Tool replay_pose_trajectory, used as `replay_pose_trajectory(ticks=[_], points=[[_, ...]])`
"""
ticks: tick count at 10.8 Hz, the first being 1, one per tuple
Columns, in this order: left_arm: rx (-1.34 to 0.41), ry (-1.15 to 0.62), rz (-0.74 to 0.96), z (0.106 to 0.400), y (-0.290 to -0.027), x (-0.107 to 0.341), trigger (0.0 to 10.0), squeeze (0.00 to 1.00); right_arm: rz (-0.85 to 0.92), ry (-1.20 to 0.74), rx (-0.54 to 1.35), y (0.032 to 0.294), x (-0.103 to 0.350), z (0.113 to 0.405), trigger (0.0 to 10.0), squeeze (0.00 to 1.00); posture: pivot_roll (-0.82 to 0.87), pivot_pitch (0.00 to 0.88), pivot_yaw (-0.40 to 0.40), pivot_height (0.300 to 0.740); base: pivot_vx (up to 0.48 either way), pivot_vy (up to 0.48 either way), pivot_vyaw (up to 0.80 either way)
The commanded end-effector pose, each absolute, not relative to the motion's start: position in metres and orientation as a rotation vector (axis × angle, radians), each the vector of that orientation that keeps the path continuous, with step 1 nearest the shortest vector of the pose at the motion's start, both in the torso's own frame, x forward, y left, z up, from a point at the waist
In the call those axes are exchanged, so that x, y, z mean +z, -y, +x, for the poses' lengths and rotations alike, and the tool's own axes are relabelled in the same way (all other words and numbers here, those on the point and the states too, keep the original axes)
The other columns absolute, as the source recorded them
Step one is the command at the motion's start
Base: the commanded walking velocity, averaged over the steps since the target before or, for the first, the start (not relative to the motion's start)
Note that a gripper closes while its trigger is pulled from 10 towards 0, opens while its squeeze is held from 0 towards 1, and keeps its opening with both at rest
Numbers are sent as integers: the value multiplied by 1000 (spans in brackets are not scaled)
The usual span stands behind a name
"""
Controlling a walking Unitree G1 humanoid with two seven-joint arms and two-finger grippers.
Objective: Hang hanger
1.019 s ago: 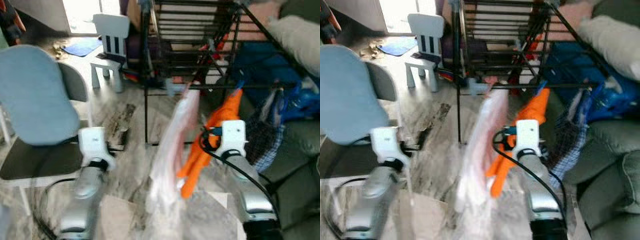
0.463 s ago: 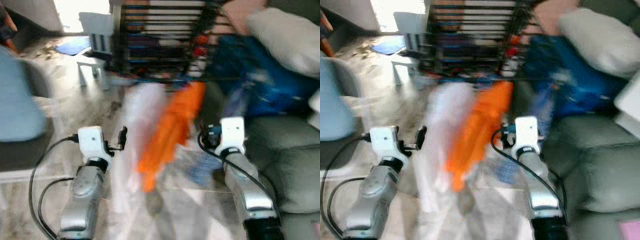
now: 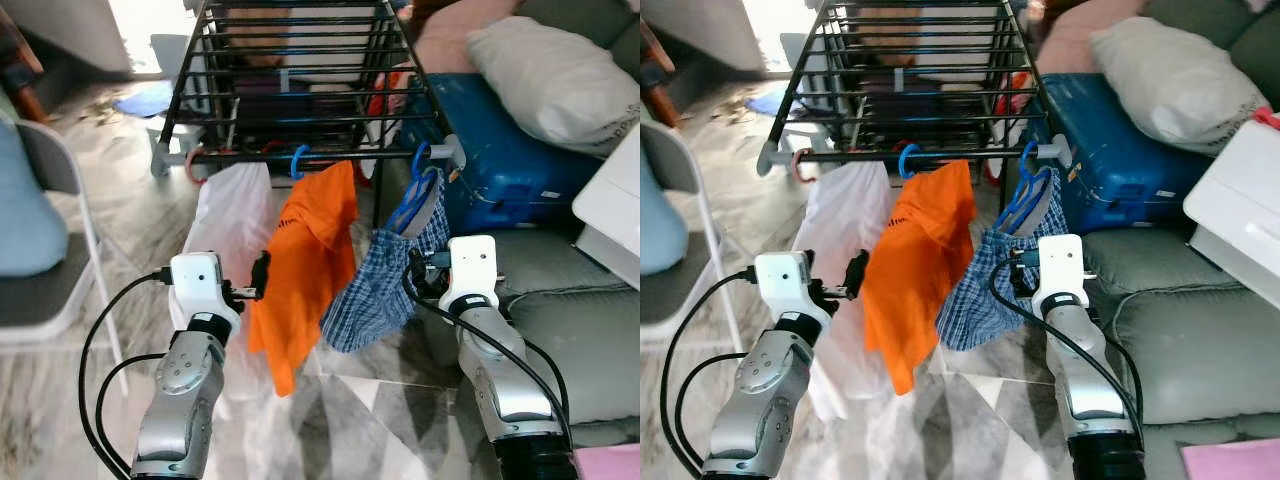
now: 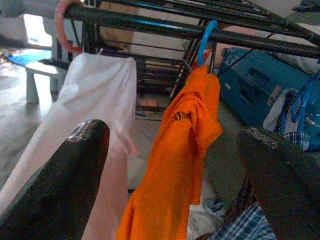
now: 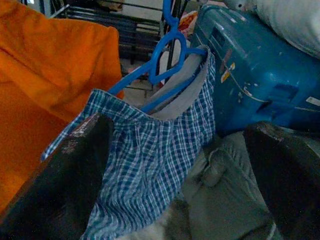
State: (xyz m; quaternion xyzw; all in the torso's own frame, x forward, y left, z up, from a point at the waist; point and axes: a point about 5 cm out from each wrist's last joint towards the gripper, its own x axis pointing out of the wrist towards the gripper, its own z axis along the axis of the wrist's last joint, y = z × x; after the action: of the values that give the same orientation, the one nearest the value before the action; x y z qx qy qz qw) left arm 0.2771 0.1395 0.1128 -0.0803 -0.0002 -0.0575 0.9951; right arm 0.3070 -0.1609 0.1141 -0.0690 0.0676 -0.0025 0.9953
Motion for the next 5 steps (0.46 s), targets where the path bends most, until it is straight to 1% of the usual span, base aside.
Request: replay_pose_trajectory(ticks=[1, 5], points=[[-112, 7, -156, 279, -142, 115, 10000, 0, -133, -126, 6, 160, 117, 309, 10000, 0, -180, 3, -28, 740, 0, 450, 0], [-117, 2, -145, 280, -143, 114, 10000, 0, -140, -125, 11, 159, 116, 308, 10000, 0, -178, 0, -28, 740, 0, 451, 0]])
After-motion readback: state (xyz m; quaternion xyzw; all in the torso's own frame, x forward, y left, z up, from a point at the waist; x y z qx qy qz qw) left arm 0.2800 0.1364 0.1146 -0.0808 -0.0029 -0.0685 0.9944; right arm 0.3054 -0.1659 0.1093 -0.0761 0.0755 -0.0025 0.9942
